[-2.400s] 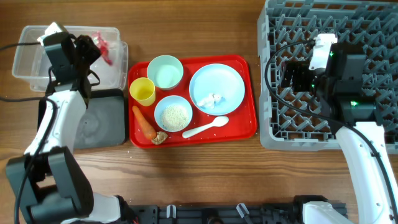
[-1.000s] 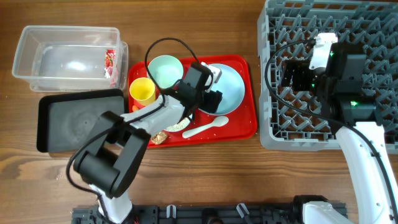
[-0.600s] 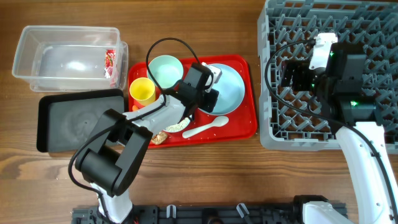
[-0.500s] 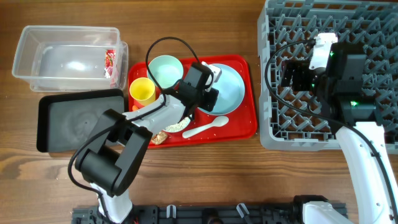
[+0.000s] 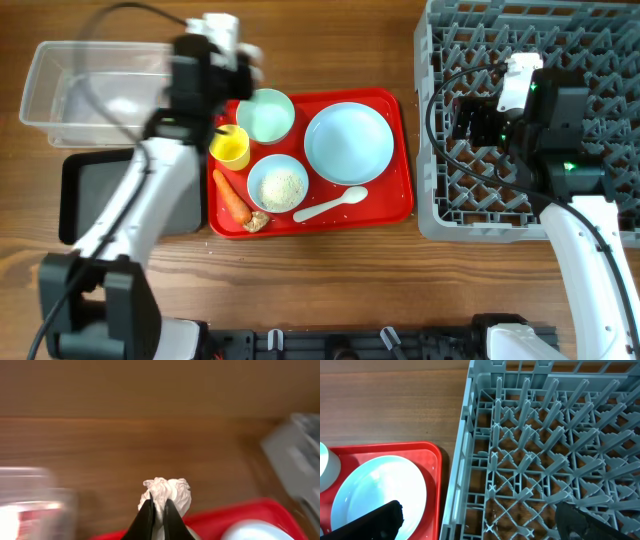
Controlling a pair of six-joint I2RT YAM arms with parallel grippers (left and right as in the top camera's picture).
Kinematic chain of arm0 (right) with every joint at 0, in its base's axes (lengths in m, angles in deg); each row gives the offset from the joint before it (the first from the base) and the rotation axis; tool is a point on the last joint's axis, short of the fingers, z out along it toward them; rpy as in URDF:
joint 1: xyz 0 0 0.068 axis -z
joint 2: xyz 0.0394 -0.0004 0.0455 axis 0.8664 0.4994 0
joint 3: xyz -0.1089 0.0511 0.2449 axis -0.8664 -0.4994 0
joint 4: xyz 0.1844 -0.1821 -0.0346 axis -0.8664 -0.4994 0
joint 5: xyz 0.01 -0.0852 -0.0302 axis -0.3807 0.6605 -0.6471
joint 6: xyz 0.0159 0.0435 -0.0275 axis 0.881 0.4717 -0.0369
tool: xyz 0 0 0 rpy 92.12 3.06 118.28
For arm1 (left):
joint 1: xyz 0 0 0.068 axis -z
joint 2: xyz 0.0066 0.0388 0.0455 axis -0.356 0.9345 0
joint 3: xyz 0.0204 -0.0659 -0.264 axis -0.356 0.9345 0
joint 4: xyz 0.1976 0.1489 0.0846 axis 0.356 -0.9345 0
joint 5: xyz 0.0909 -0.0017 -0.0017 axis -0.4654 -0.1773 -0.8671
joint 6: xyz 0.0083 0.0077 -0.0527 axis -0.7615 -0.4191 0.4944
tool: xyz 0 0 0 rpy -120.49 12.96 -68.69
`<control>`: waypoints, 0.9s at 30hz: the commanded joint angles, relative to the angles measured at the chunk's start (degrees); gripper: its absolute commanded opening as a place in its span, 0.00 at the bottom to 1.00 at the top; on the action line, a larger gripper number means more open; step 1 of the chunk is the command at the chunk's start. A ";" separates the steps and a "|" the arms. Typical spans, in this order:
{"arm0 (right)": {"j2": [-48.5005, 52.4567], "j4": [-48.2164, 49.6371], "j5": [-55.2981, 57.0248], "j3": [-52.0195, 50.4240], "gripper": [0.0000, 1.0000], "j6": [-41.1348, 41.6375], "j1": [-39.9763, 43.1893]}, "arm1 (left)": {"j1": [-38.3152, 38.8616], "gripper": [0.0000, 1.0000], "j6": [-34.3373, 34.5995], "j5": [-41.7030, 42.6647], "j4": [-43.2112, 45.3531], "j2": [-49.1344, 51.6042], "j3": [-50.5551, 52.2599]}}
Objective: Sort waste into correct bins and load items into the dishwasher rack
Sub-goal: 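Drop the white tissue into the clear plastic bin, then grasp the yellow cup with the left gripper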
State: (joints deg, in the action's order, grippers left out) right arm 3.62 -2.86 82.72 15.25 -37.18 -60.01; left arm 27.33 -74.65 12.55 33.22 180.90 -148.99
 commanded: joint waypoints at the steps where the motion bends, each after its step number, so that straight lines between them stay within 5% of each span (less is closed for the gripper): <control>1: 0.33 0.00 -0.92 1.11 1.00 0.48 -0.28 | -8.17 0.06 0.92 -0.81 0.83 1.09 -0.22; 10: 0.33 0.00 -0.92 1.11 1.00 0.48 -0.28 | -18.32 0.18 2.12 -0.79 3.43 7.39 -0.24; 11: 0.33 0.00 -0.92 1.11 1.00 0.48 -0.28 | -18.69 0.25 2.12 -0.79 3.65 7.56 -0.24; 13: 0.33 0.00 -0.92 1.11 1.00 0.48 -0.28 | -18.93 0.53 2.12 -0.79 4.37 7.58 -0.24; 16: 0.33 0.00 -0.92 1.11 1.00 0.48 -0.28 | -18.71 0.65 2.10 0.20 4.46 7.04 -0.24; 27: 0.33 0.02 -0.90 1.11 1.00 0.46 -0.28 | -14.19 0.64 2.08 6.36 -8.68 4.39 -0.24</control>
State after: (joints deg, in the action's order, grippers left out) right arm 3.62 -2.84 82.72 15.25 -37.18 -60.01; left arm 10.83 -72.49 16.01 28.33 187.74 -148.97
